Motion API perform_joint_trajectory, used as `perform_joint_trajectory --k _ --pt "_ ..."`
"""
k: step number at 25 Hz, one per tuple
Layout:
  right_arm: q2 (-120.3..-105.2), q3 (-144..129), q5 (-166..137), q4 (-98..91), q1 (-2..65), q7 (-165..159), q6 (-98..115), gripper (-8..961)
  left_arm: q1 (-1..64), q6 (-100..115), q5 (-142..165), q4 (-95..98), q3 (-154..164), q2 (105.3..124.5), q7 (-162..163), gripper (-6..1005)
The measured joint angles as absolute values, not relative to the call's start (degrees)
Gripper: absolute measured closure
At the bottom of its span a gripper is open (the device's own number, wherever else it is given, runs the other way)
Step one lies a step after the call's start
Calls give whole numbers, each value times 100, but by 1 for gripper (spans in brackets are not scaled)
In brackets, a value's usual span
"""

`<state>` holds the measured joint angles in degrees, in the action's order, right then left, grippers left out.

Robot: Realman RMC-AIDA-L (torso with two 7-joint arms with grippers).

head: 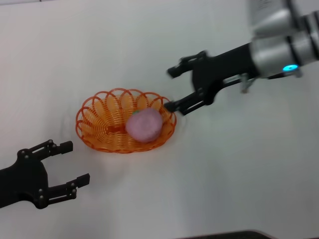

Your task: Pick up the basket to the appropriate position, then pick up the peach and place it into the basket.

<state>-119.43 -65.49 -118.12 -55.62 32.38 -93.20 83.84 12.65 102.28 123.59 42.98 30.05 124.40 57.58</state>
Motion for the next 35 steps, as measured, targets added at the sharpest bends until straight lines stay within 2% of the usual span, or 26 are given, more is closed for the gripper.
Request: perform_joint_trajectory --k 6,14,20,35 --pt "-11883 -5447 -11819 -5683 2705 -8626 9097 13 1266 10231 12354 4299 3005 12436 5758 169" --pt "-11953 -5003 -11711 -5171 2074 -7454 9397 15 1252 10214 12348 4289 3006 12439 5757 169" --pt "-11937 -4863 -11739 -4288 2068 -6669 9278 19 1242 10205 12363 4280 3006 12445 5757 169" --pt "-11930 -4834 -11822 -4171 2086 -6683 9093 20 1223 10195 12358 4254 3006 12445 5757 170"
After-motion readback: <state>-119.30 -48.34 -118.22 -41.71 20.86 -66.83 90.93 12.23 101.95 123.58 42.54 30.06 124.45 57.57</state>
